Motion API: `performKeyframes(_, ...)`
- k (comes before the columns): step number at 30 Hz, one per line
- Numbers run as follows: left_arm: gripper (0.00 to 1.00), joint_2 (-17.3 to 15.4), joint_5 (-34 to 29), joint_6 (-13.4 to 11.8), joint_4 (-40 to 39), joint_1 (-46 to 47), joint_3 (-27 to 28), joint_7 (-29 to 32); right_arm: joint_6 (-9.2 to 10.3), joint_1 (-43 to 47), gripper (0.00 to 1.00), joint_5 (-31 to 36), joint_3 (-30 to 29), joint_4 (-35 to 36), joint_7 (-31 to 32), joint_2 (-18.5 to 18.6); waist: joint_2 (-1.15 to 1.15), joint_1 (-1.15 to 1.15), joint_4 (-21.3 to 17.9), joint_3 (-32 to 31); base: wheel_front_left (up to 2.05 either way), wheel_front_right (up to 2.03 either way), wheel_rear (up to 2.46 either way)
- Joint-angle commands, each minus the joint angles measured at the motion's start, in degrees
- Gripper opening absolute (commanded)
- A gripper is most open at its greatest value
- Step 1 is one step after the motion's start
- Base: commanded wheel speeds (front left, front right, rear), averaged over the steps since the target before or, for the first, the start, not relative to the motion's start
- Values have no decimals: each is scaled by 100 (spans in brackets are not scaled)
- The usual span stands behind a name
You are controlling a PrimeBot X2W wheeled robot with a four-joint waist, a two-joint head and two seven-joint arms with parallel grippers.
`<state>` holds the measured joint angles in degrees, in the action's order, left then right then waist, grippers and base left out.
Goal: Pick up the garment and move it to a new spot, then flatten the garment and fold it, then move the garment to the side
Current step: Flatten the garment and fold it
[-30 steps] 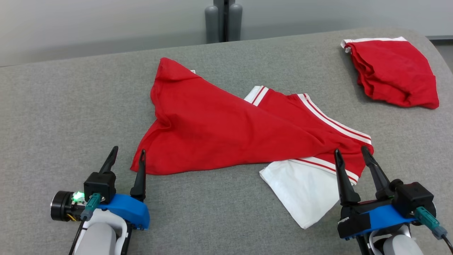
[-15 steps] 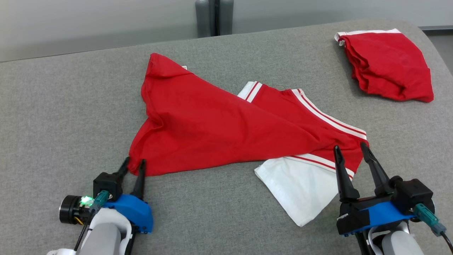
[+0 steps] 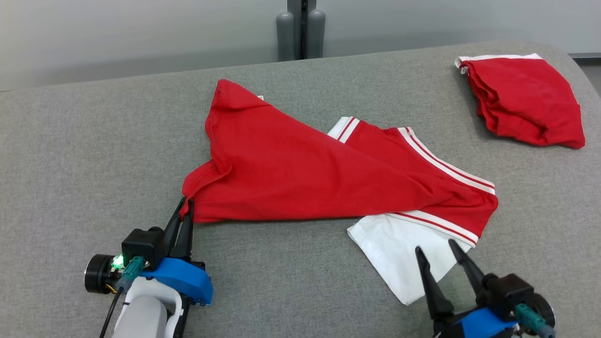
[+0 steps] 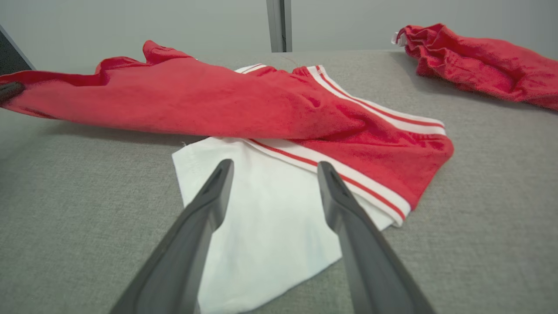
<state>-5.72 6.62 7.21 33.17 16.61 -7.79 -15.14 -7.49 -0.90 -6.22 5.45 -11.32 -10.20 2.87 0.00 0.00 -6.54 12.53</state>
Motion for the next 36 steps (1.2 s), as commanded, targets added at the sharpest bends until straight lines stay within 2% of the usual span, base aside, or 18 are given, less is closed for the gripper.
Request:
performKeyframes(1, 0, -16, 23, 35, -48, -62, 29, 1, -1, 123, 100, 20, 39, 56, 43, 13, 0, 0, 6, 3, 0, 0, 0)
performKeyframes(11, 0, 8, 15, 36, -274, -120, 25, 1, -1, 638, 100, 150, 267, 89, 412, 42, 0, 0, 55, 68, 0, 0, 0)
performKeyframes(25, 0, -4, 14, 21, -289, -56, 21, 0, 0, 194, 100, 331, 358, -1067, 298, 17, 0, 0, 138, 136, 0, 0, 0)
performKeyframes(26, 0, -2, 14, 22, -285, -41, 19, 1, -1, 162, 78, 361, 385, -1150, 286, 15, 0, 0, 144, 139, 0, 0, 0)
performKeyframes(27, 0, 1, 16, 22, -283, -25, 19, 1, -1, 143, 43, 355, 410, -1241, 302, 13, 0, 0, 152, 144, 0, 0, 0)
performKeyframes(28, 0, 2, 18, 22, -279, -16, 19, 1, -1, 107, 0, 363, 429, -1328, 309, 12, 0, 0, 158, 144, 0, 0, 0)
performKeyframes(36, 0, 24, 58, -4, -326, -181, 90, 1, 5, -63, 0, 431, 161, -1407, -114, 25, 0, 0, 151, 19, 0, 0, 0)
